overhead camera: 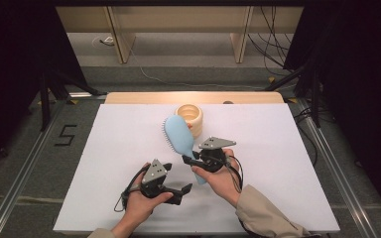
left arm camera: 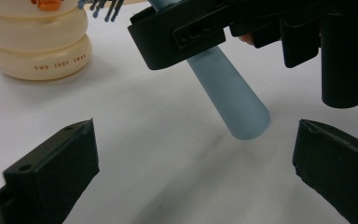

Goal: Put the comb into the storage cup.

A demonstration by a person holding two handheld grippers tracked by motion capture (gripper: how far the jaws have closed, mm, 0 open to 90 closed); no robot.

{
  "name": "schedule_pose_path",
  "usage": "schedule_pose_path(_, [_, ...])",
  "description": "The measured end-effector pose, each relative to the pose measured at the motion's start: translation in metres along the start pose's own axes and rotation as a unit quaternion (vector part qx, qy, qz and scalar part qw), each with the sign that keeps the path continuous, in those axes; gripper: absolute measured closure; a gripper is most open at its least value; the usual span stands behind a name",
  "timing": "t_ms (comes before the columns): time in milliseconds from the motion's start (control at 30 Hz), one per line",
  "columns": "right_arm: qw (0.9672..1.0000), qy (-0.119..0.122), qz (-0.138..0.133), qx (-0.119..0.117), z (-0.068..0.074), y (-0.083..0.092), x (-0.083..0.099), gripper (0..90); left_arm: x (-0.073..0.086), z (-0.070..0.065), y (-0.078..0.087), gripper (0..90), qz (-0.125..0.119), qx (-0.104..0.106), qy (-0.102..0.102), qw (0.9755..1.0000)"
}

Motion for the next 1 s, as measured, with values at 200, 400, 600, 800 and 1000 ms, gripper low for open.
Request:
schedule_pose_path(200, [1.0,0.0,-0.001,0.0,0.0,0.0,0.0,70.1,0.0,-0.002,-0.004,0.0,0.002,0.004,0.001,1.0])
schedule_pose_path(400, [1.0,-0.001,0.0,-0.002,0.002,-0.001,0.001,70.1,0.0,-0.005,-0.008,0.0,0.005,0.007,0.0,1.0])
schedule_pose_path(600, [1.0,-0.001,0.001,-0.001,0.003,-0.001,0.001,70.1,0.0,-0.006,-0.011,0.0,0.007,0.009,0.0,0.9999])
schedule_pose_path(800, [1.0,0.0,0.0,-0.001,0.003,-0.002,0.001,70.1,0.0,-0.007,-0.014,0.0,0.008,0.011,0.001,0.9999])
schedule_pose_path(1000, [1.0,0.0,0.001,-0.003,0.005,-0.003,0.002,70.1,0.0,-0.008,-0.016,0.1,0.009,0.011,0.0,0.9999])
Point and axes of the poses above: each handheld gripper's, and its own axes: y roughly backward along the jaws, x roughly out of its underside, z roughly to its left, the point moved 10 cm from there along -y, roughly forward along the jaws, and after that the axes turned 3 degrees about x, right-handed, at the moved point
